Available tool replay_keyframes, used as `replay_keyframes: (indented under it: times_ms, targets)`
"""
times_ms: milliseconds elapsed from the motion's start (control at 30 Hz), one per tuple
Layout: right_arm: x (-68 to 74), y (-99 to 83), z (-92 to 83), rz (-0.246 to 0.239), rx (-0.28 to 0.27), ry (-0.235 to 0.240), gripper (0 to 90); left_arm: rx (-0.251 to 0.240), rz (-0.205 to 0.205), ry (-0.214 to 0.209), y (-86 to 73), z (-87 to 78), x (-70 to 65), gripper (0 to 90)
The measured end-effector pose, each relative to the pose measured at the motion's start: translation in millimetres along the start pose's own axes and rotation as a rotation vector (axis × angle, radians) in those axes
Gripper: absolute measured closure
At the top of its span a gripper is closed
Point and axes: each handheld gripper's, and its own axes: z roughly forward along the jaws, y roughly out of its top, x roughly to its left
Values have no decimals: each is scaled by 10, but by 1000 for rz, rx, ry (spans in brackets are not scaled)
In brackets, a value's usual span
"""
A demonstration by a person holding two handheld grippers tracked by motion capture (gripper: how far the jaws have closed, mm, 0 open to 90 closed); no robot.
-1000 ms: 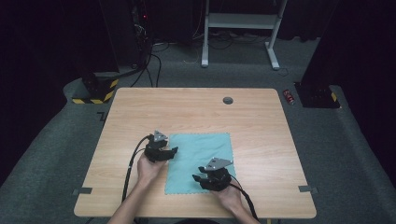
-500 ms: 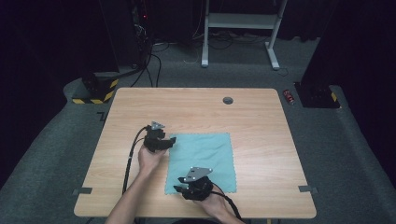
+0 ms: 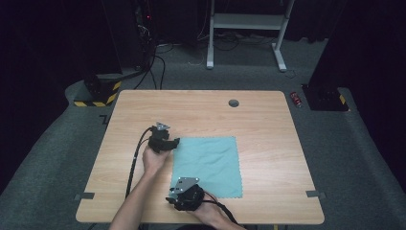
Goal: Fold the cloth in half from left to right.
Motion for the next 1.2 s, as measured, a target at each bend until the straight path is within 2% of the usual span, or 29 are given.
replay_keyframes:
  times_ms: [167,200,300,367,467,567,767,933,1067,1200]
  targets:
    - [31,11,54,-8,26,-8,628,-3,25,16,4,12,-17,468]
    - [36,19,57,-28,29,-15,633,-6,25,16,3,14,-13,484]
    - [59,21,51,-38,38,-19,666,-7,24,25,4,16,-13,513]
    - [63,20,48,-37,39,-20,694,-8,46,39,2,20,-29,533]
    - [64,19,44,-43,40,-29,748,-13,54,29,1,23,-30,583]
    - [59,19,45,-47,38,-37,782,-13,40,28,4,19,-27,648]
    - [73,18,44,-56,39,-54,851,-14,38,8,6,22,-40,765]
    - [71,18,44,-62,39,-66,893,-17,8,-34,3,30,-13,881]
    - [73,14,43,-61,35,-67,900,-20,-33,-69,-1,33,44,897]
    - [91,5,32,-57,31,-63,900,-25,-31,-75,-3,31,62,900]
